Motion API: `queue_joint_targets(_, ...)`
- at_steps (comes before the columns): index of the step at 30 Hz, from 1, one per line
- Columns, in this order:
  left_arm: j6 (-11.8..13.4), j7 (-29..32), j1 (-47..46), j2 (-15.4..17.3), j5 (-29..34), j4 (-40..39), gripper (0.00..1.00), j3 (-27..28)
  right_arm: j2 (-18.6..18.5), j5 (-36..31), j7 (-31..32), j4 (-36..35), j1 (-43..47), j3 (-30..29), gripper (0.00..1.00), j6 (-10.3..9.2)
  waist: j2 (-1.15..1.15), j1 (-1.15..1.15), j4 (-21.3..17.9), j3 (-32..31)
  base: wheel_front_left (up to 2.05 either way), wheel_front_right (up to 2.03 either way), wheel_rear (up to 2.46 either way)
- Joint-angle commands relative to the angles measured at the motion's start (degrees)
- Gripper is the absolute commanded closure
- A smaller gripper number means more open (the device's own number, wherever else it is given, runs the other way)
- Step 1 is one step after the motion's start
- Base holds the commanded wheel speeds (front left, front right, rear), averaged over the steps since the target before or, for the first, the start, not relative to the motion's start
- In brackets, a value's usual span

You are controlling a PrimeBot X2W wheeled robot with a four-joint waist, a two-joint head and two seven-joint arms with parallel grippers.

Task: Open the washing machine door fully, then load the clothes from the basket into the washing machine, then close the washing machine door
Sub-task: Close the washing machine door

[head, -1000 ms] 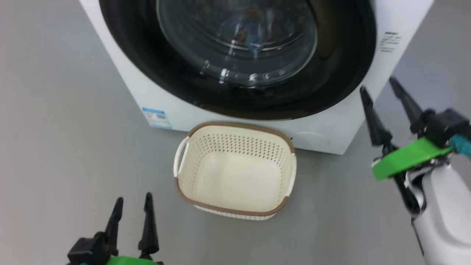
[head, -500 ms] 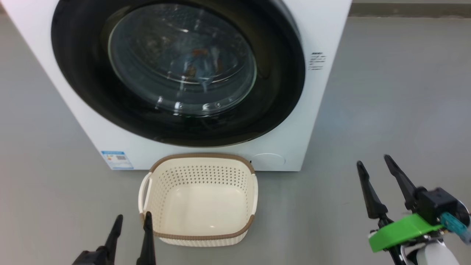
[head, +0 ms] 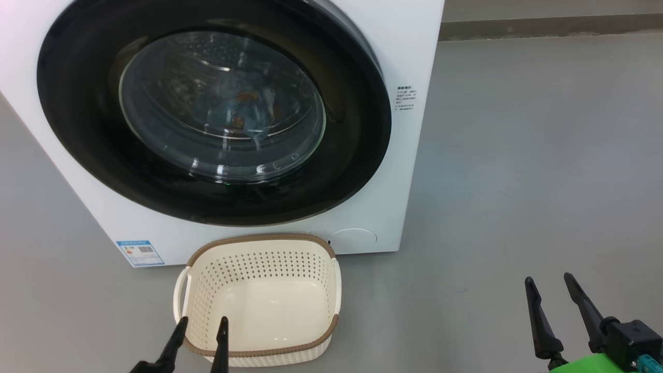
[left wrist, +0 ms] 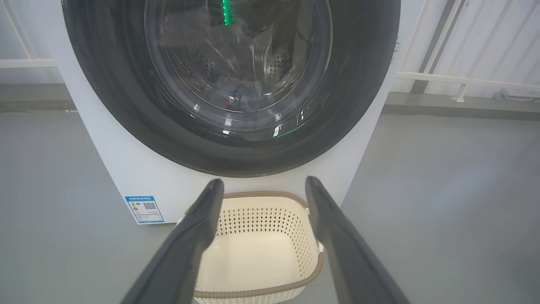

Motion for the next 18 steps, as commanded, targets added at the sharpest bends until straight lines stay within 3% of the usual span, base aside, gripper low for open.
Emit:
queue_joint_targets(1,0.09,-0.37,-0.82,0.29,0.38,-0.97,0.00,1.98,-0.32,-0.47,-0.28,-1.25,-0.41,1.25,0.00,-0.33,0.00,0.00,-0.30,-0.08,0.00,0.00,0.00)
queue_joint_targets(18,3.03,-0.37,-0.71,0.29,0.35,-0.99,0.00,4.13,0.31,-1.64,-0.28,-0.44,-1.44,1.56,0.00,-0.33,0.00,0.00,1.55,0.17,0.00,0.00,0.00)
